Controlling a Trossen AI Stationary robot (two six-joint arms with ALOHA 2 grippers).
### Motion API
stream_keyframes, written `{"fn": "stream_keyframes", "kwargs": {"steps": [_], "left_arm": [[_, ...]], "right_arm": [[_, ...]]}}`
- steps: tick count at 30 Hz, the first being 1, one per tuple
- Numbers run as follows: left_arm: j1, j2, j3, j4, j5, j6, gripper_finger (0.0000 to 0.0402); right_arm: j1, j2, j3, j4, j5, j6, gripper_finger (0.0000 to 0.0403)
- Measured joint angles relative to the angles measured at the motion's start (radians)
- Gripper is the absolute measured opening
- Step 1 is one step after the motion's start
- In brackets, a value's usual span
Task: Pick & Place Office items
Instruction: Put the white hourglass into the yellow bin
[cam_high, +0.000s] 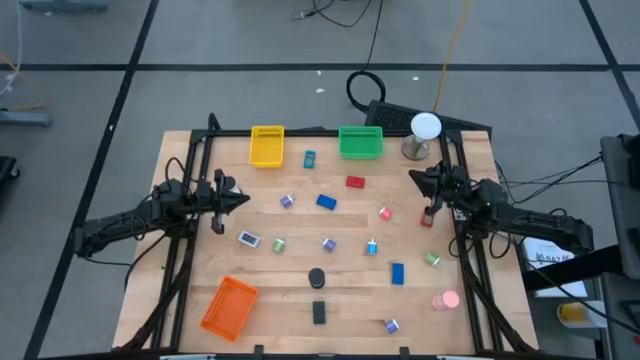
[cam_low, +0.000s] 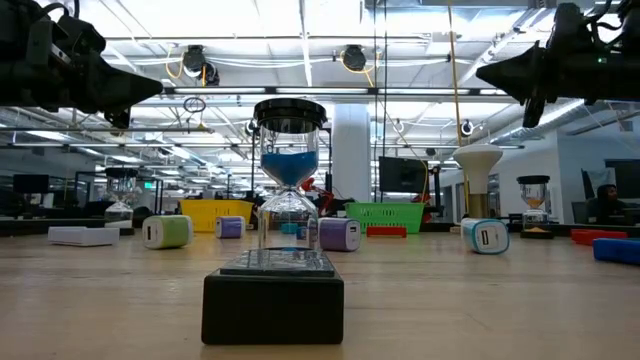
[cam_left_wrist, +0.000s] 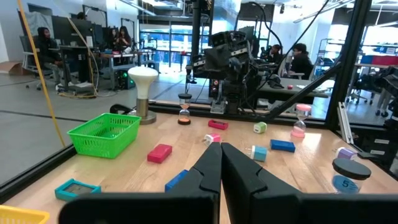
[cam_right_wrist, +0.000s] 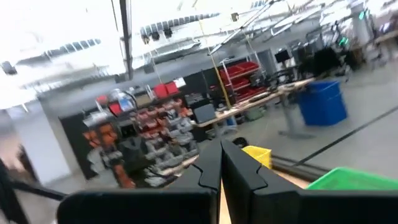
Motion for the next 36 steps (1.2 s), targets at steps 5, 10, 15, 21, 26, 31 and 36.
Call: {"fn": "stream_keyframes", "kwargs": {"steps": [5,10,15,21,26,31,36], "left_arm": [[0.000,0.000,0.000,0.000,0.000,0.000,0.0005],[0.000,0.000,0.000,0.000,0.000,0.000,0.0005],[0.000,0.000,0.000,0.000,0.000,0.000,0.0005],[0.000,0.000,0.000,0.044,-0.001,0.039,0.0005],[0.000,0.000,0.000,0.116,-0.001,-0.014,0.0005],[0.000,0.000,0.000,0.137,-0.001,-0.059,0.0005],[0.000,0.000,0.000,0.175,-0.001,-0.009,0.0005]], "right_arm": [[0.000,0.038,0.000,0.141,0.000,0.128,0.0000],[0.000,0.074,0.000,0.141,0.002,0.242,0.0000],[0.000,0.128,-0.001,0.244,0.001,0.304,0.0000],[0.000,0.208,-0.001,0.458,0.000,0.228,0.0000],[0.000,0.301,-0.001,0.654,-0.001,0.163,0.0000],[0.000,0.415,0.028,0.785,-0.032,0.104,0.0000],[0.000,0.558,0.114,0.760,-0.106,0.037,0.0000]]}}
